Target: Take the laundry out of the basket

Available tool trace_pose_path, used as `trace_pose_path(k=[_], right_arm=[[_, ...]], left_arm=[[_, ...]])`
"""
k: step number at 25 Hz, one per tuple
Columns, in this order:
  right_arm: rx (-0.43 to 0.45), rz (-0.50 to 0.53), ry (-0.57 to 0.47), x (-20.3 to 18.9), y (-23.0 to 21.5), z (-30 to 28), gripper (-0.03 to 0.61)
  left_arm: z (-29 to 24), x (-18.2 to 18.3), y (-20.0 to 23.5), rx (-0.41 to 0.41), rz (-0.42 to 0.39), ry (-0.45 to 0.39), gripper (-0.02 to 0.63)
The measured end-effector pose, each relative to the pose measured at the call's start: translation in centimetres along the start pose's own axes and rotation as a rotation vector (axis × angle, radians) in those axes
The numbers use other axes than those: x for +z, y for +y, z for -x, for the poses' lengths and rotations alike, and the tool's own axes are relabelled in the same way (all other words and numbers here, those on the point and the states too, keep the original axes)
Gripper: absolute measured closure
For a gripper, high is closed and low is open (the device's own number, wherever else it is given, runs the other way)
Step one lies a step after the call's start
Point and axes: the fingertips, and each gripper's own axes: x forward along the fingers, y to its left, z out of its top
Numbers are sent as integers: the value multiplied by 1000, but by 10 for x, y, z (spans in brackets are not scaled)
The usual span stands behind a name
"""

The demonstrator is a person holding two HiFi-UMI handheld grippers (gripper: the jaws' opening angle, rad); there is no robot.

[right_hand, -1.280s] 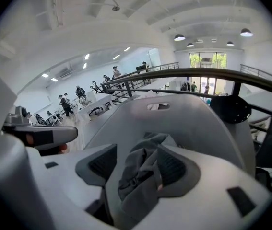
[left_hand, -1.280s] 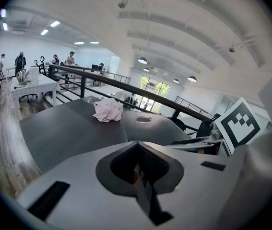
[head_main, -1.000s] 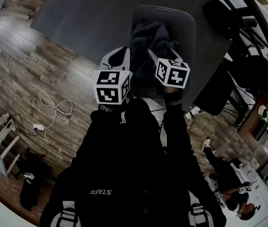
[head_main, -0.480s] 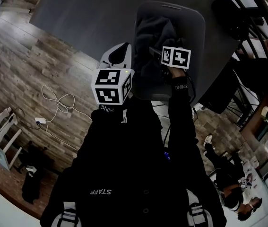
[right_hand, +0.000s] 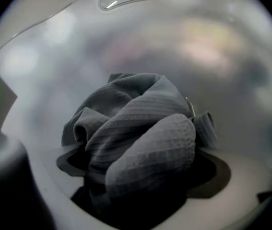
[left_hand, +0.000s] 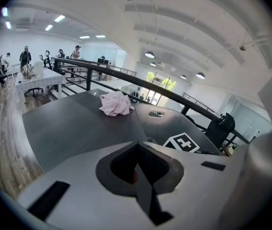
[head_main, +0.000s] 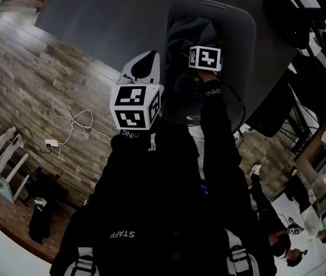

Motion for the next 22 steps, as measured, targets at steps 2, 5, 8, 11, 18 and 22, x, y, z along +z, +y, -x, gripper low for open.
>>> trace_pose_path(k=[2, 5, 8, 11, 18, 22], right_arm=[[-33, 10, 5, -1, -1, -4, -3], [-84, 31, 16, 0, -4, -12, -3], [-96, 52, 35, 3, -7, -19, -3], [-97, 83, 60, 7, -6, -25, -3], [-121, 141, 48, 11, -9, -20, 68], [-113, 150, -6, 15, -1, -14, 255]], left_arm=[[-2, 0, 2, 8, 2, 7, 612], [-3, 0, 7, 27, 3, 18, 612], [-7, 0, 10, 35, 6, 23, 612], [-8, 0, 12, 40, 3, 22, 612], [1, -1, 15, 58, 8, 13, 612], [9, -1, 18, 68, 12, -1, 612]])
